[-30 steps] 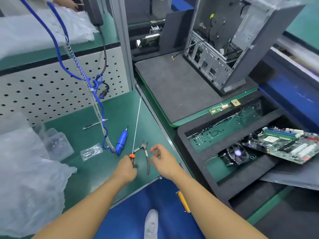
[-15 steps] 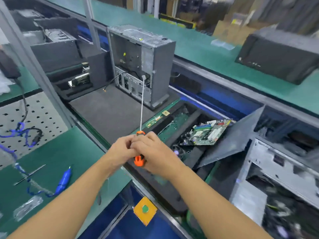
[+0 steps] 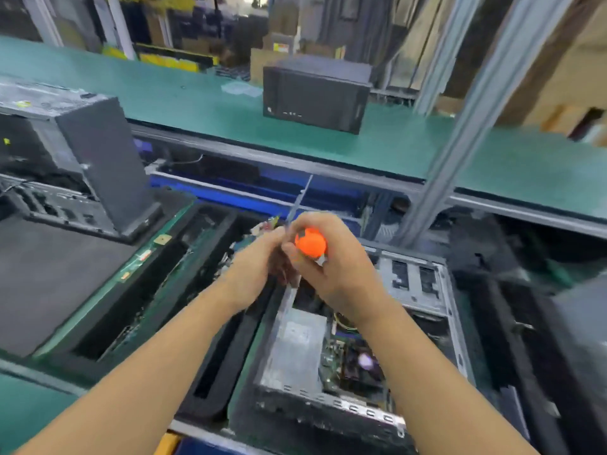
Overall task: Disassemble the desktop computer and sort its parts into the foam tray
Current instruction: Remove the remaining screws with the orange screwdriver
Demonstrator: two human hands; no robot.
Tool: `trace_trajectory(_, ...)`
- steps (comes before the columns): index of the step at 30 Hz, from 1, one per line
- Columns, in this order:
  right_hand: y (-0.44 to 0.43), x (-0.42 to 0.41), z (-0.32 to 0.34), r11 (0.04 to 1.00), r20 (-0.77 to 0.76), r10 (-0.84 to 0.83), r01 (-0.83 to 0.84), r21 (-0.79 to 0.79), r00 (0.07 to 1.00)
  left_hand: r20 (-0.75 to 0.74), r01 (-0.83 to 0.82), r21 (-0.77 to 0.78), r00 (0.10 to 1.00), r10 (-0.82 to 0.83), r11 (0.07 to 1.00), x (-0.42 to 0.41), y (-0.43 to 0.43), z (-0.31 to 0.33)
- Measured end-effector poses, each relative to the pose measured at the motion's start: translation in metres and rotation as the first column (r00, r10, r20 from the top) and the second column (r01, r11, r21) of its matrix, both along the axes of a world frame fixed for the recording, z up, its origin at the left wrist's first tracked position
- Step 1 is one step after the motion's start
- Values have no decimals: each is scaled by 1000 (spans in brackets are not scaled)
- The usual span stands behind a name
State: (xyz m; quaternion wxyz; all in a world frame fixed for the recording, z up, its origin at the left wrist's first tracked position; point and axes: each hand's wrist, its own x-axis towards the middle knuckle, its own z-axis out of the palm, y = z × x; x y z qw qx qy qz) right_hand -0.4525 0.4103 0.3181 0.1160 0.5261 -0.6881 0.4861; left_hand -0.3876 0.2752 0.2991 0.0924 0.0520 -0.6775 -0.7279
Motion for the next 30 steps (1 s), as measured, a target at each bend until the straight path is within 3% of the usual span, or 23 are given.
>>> trace_trajectory(3,37,-19,26,969,176,13,31,-245,984,-77,-35,-131,997,25,991,-34,35,21)
trace_trajectory(6,66,-45,51,916,212,-42,122,-383,976,-165,-116,-313,984,66,943,-61,57,32)
trace_trajectory(9,88,-75,60,922,232,-168,236,-307,958,-304,-298,-477,939,163,827,-84,67,22)
trace_trajectory(11,95,-90,54,944,251,-216,268,-195,944,-287,-330,-474,934,211,816,-98,70,8)
trace_trajectory(14,95,-105,39,958,268,-257,282,-58,928,-132,-184,-511,982,134,840,-114,68,-22)
trace_trajectory(17,88,-114,29,963,307,-255,271,-9,917,13,-31,-598,999,48,801,-120,63,-47)
trace_trajectory(22,77,-124,33,962,290,-267,270,31,919,16,-51,-544,997,72,837,-134,59,-65)
trace_trajectory(30,56,-134,19,953,323,-299,266,142,898,112,118,-556,992,-66,823,-150,35,-78)
